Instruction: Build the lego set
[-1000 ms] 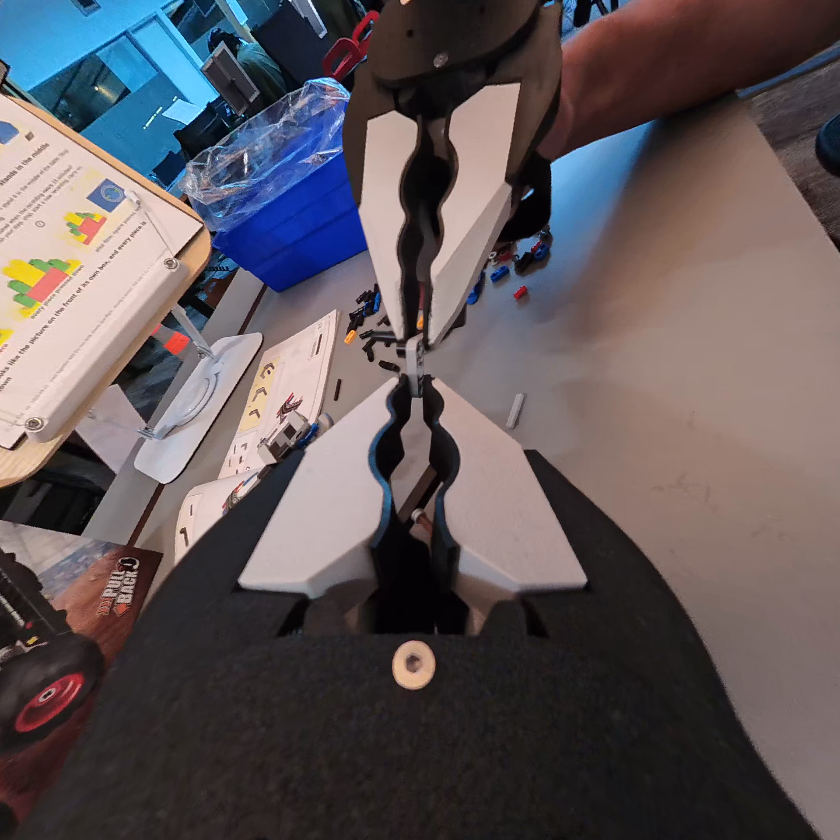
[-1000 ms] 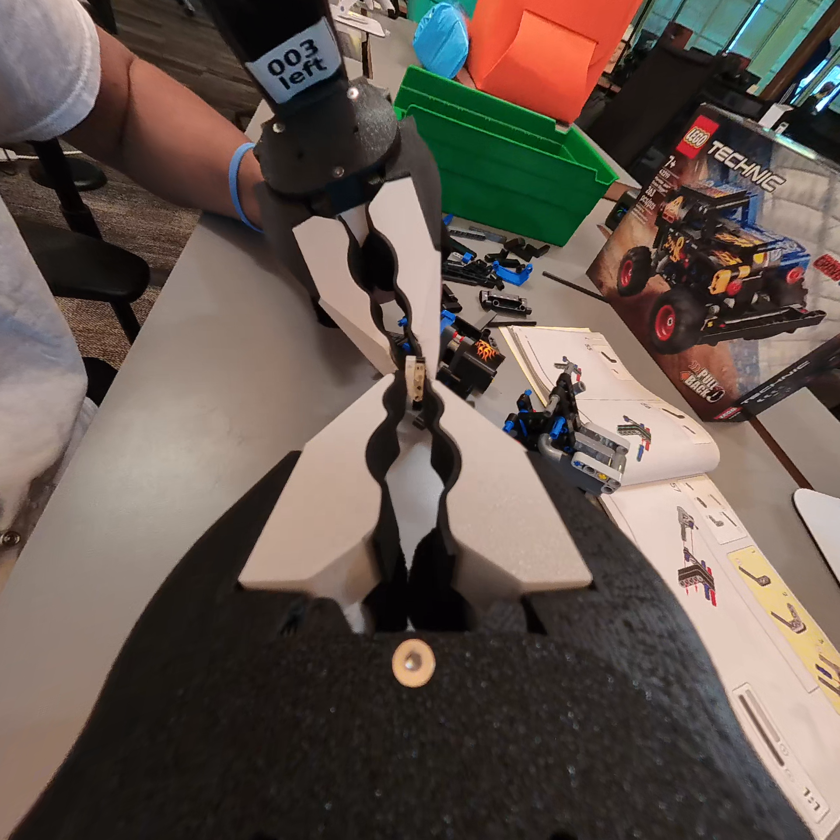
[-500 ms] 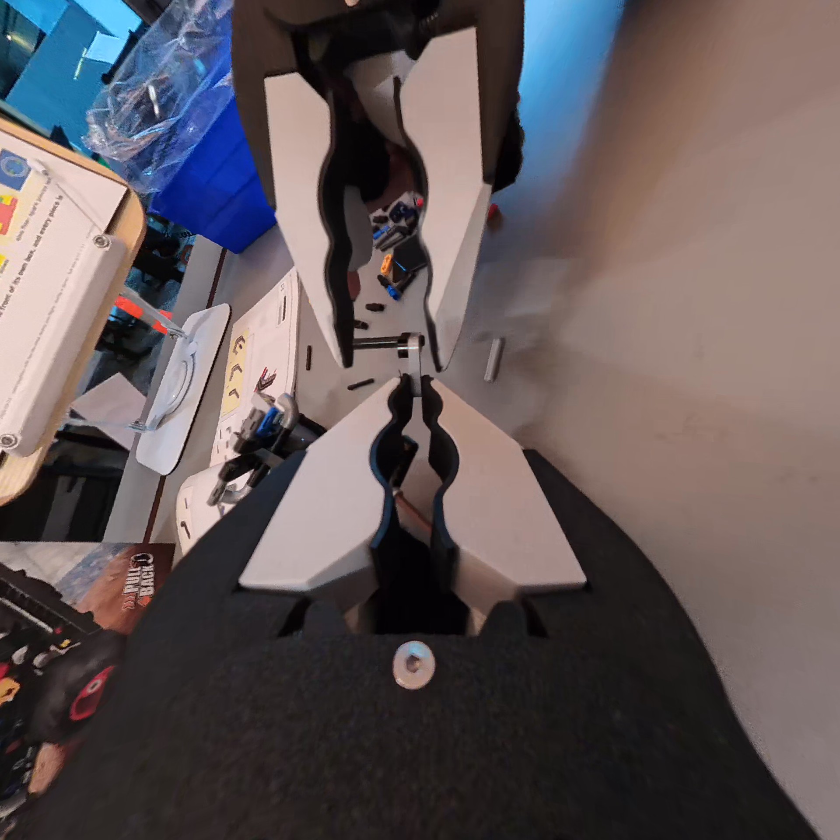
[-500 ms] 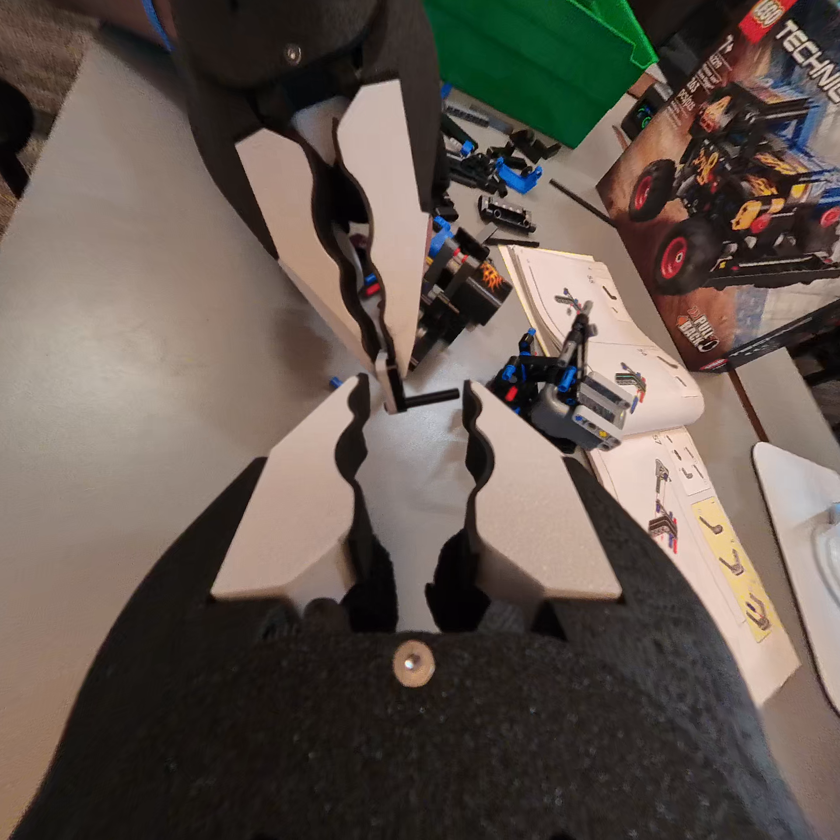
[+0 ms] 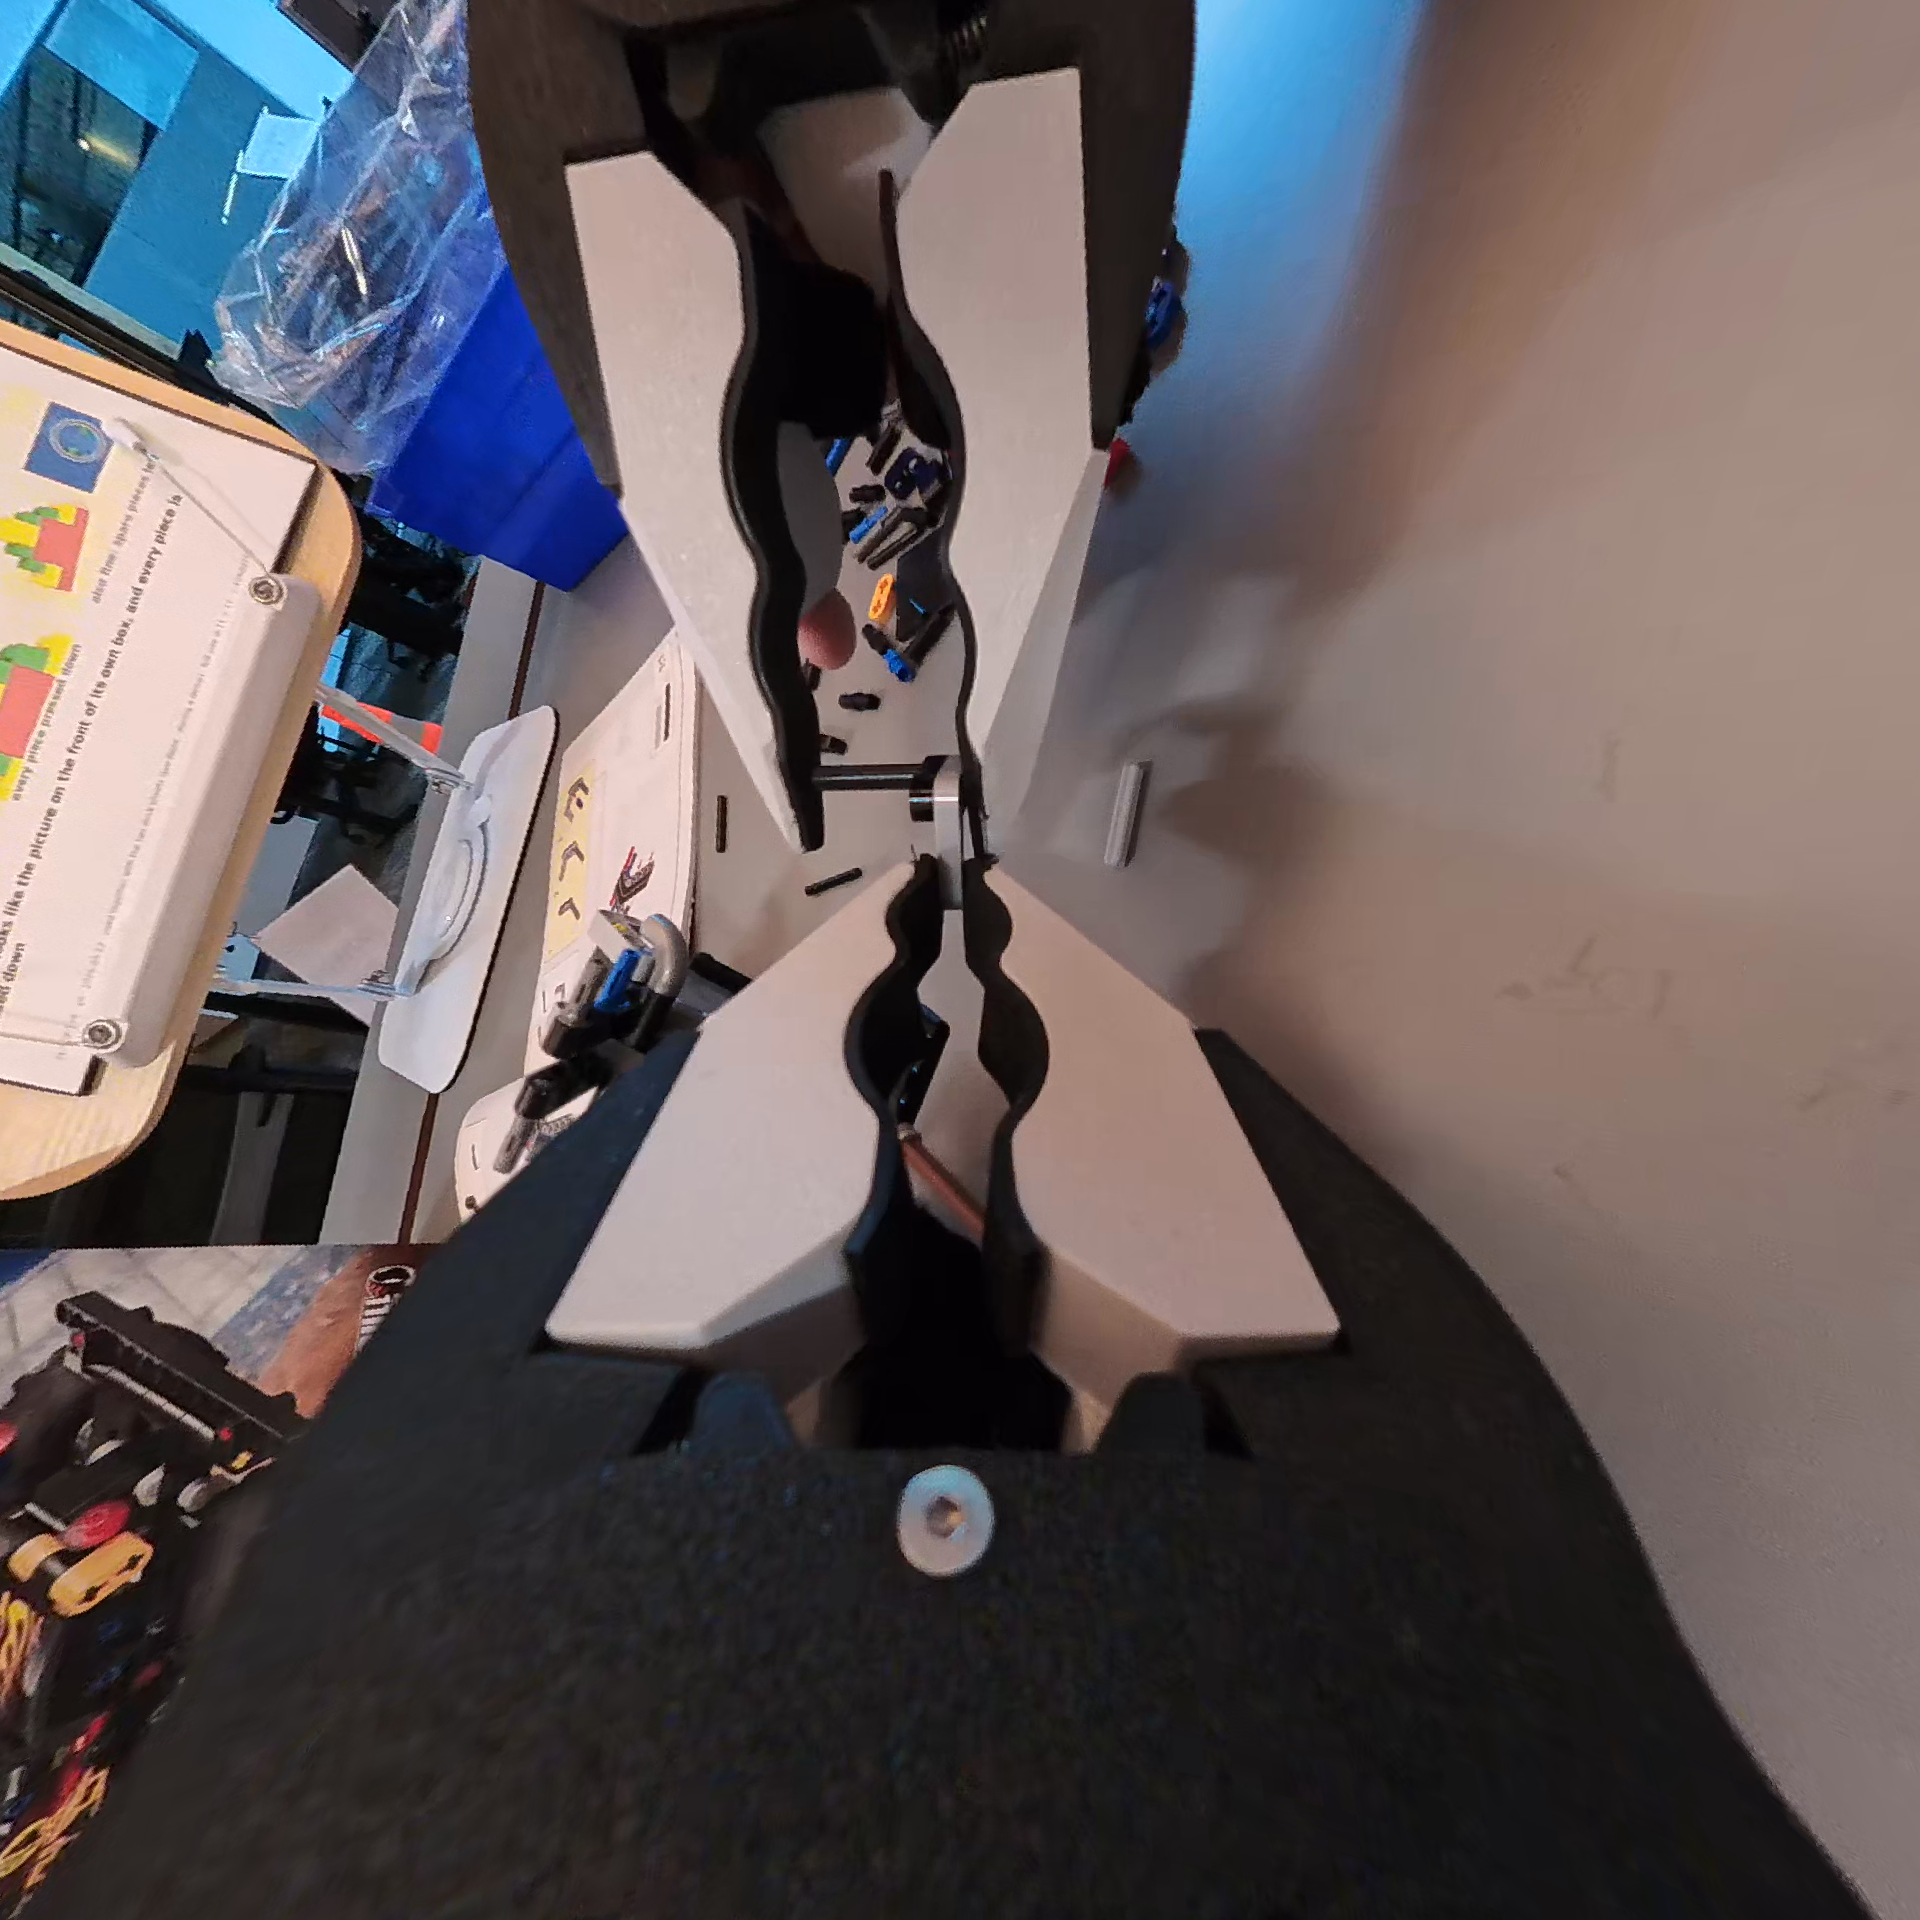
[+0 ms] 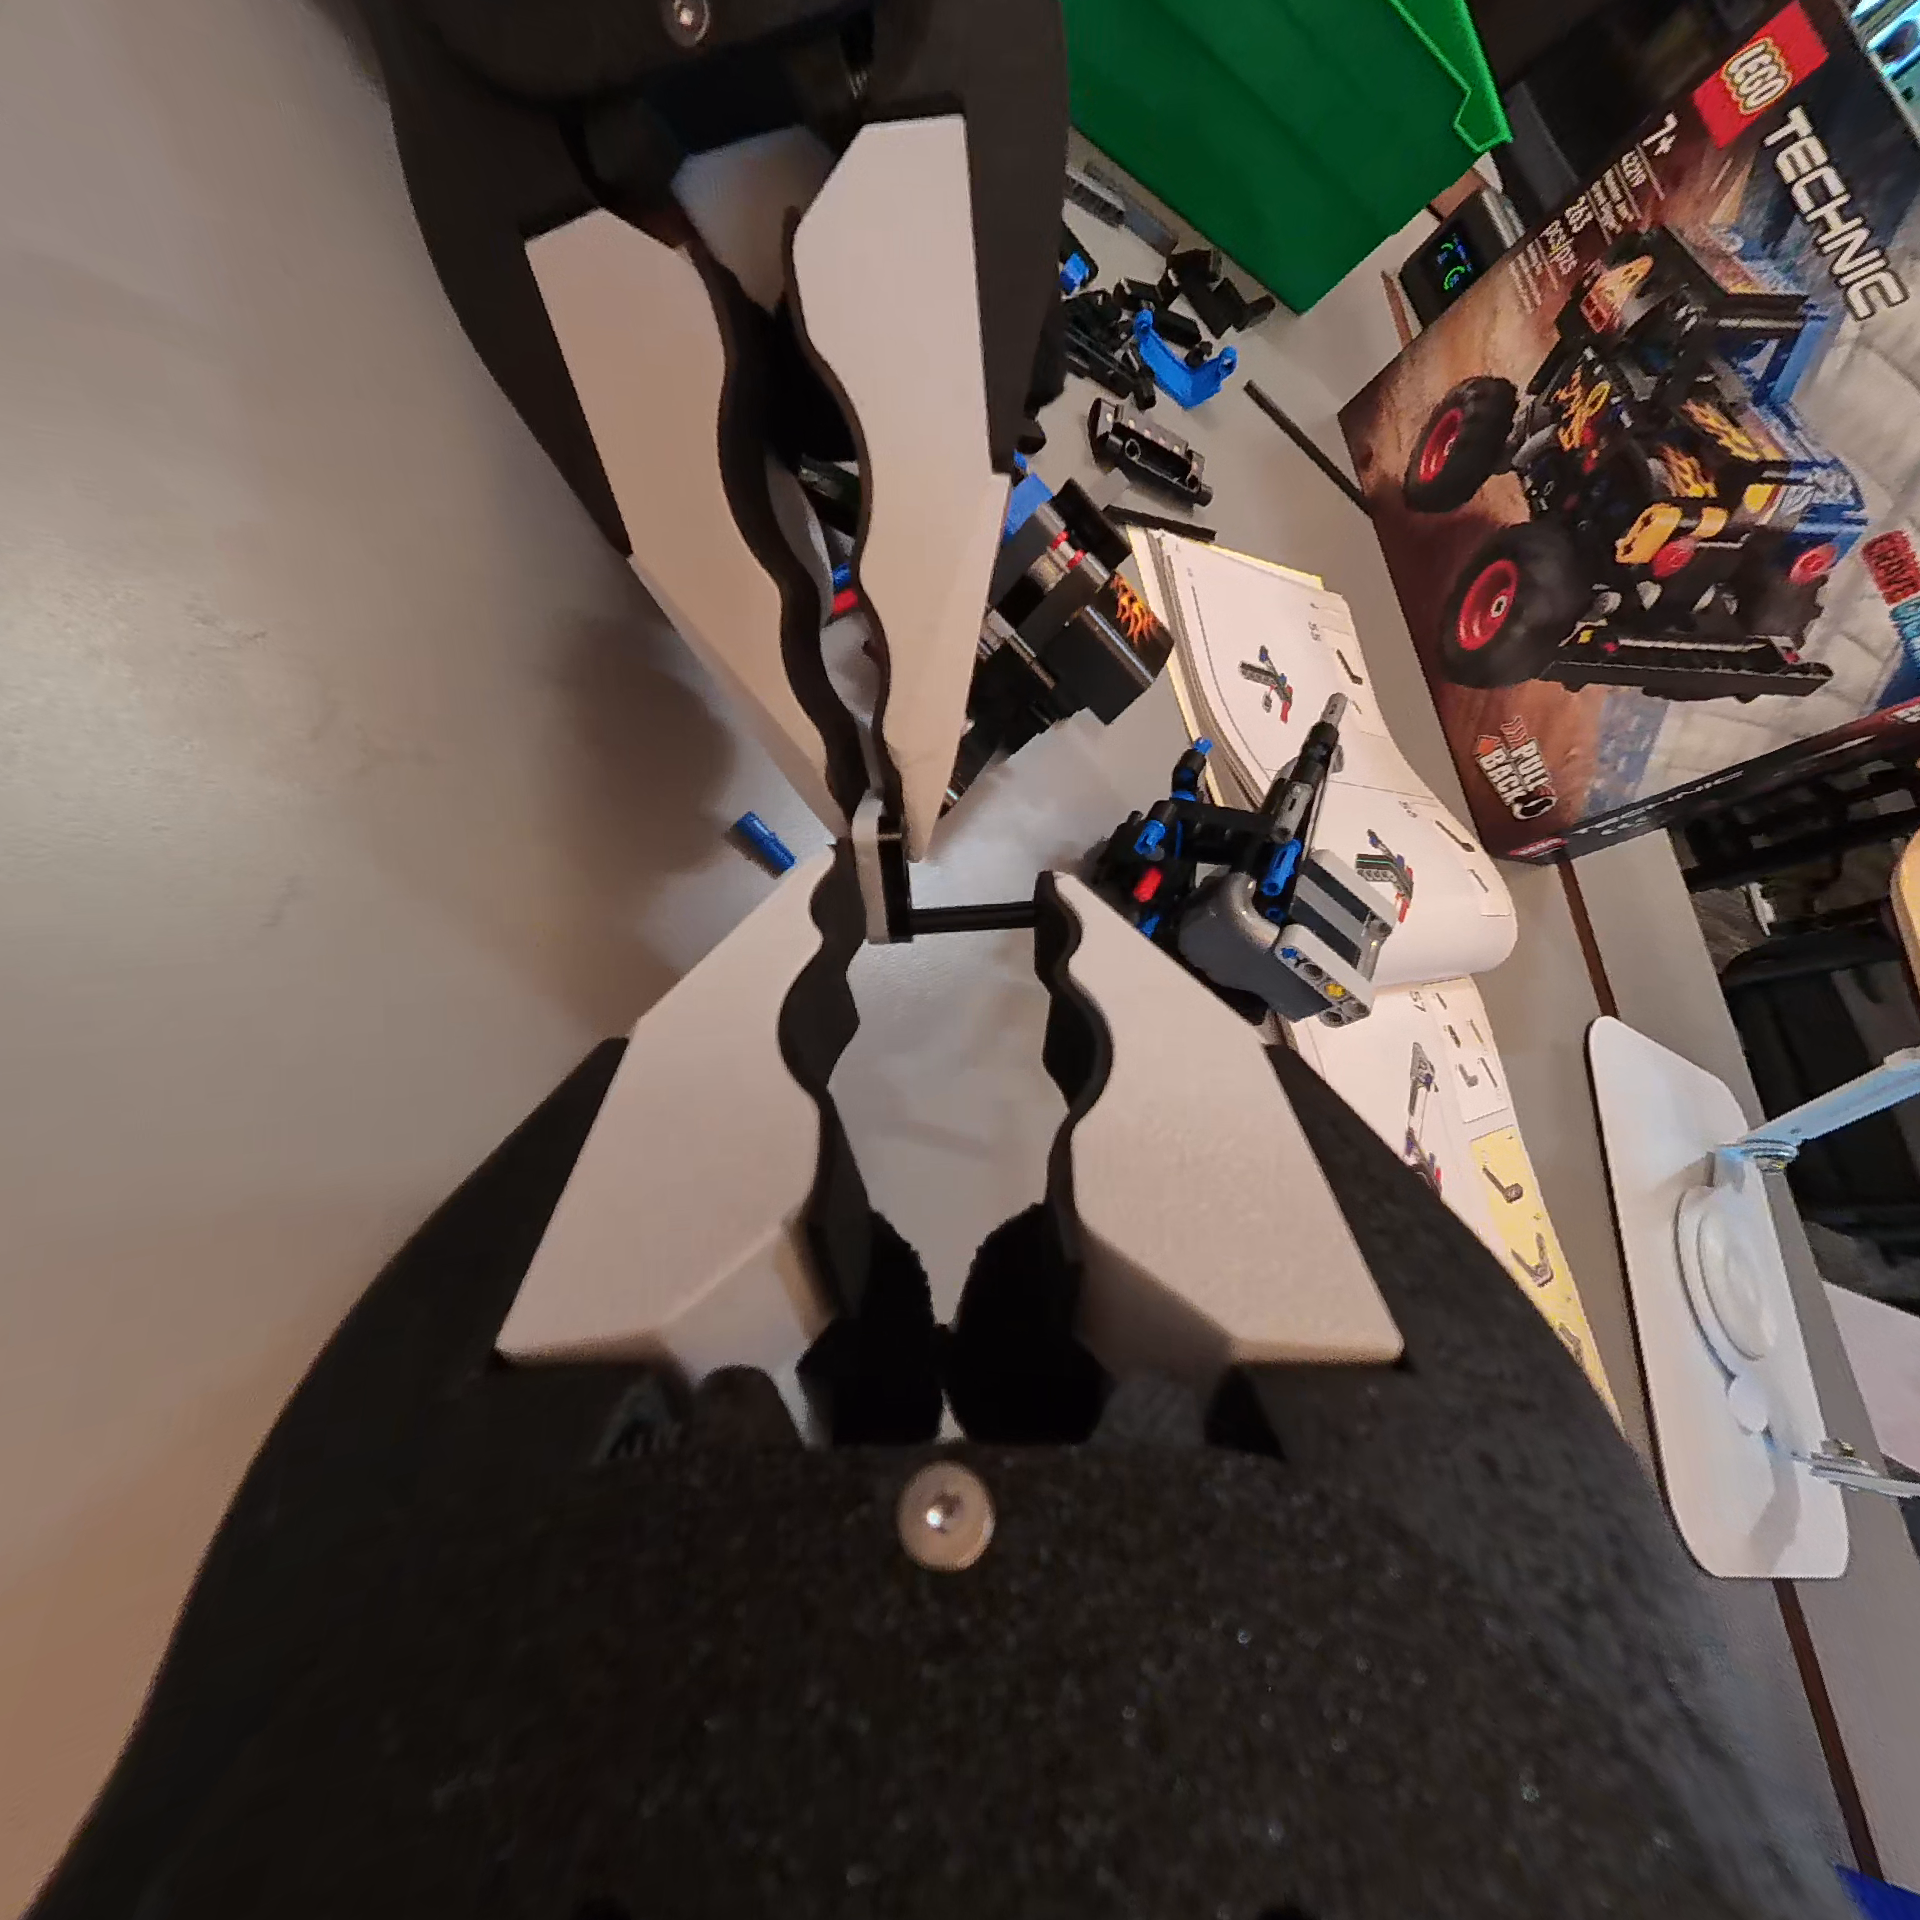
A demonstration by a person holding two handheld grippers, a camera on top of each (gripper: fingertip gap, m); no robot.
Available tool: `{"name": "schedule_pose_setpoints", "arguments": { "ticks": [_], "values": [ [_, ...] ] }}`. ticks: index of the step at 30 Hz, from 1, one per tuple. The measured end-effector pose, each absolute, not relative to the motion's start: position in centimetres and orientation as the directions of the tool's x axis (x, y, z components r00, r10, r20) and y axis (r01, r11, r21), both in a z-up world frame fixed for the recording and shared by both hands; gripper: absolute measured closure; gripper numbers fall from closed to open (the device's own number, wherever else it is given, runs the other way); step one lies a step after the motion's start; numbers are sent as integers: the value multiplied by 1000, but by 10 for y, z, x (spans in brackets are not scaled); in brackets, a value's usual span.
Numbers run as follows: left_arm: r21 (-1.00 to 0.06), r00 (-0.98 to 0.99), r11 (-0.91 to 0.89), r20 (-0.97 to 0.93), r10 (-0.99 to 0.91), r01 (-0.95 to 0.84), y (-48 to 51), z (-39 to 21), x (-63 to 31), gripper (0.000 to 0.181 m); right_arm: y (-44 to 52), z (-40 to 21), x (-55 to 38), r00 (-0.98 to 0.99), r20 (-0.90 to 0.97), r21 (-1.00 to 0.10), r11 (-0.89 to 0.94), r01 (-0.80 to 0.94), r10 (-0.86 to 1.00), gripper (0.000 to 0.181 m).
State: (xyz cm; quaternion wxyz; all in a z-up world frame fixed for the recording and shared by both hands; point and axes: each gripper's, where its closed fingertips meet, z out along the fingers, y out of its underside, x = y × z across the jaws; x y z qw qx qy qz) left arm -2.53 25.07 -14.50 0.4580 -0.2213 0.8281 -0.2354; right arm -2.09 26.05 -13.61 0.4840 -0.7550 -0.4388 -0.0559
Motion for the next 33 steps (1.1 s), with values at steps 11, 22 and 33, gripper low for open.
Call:
{"name": "schedule_pose_setpoints", "arguments": {
  "ticks": [11, 22, 33],
  "values": [
    [-589, -475, 798, -668, -572, -132, 249, -141, -26, 179, 257, -134, -22, 627, 461, -715, -156, 682, 627, 150],
    [-618, -481, 768, -628, -612, -169, 254, -146, -25, 180, 263, -137, -22, 651, 449, -719, -185, 669, 612, 148],
    [-971, -556, 214, -118, -823, -111, 244, -86, -31, 179, 258, -84, -25, 743, 249, -926, -72, 371, 621, 132]
  ]
}}
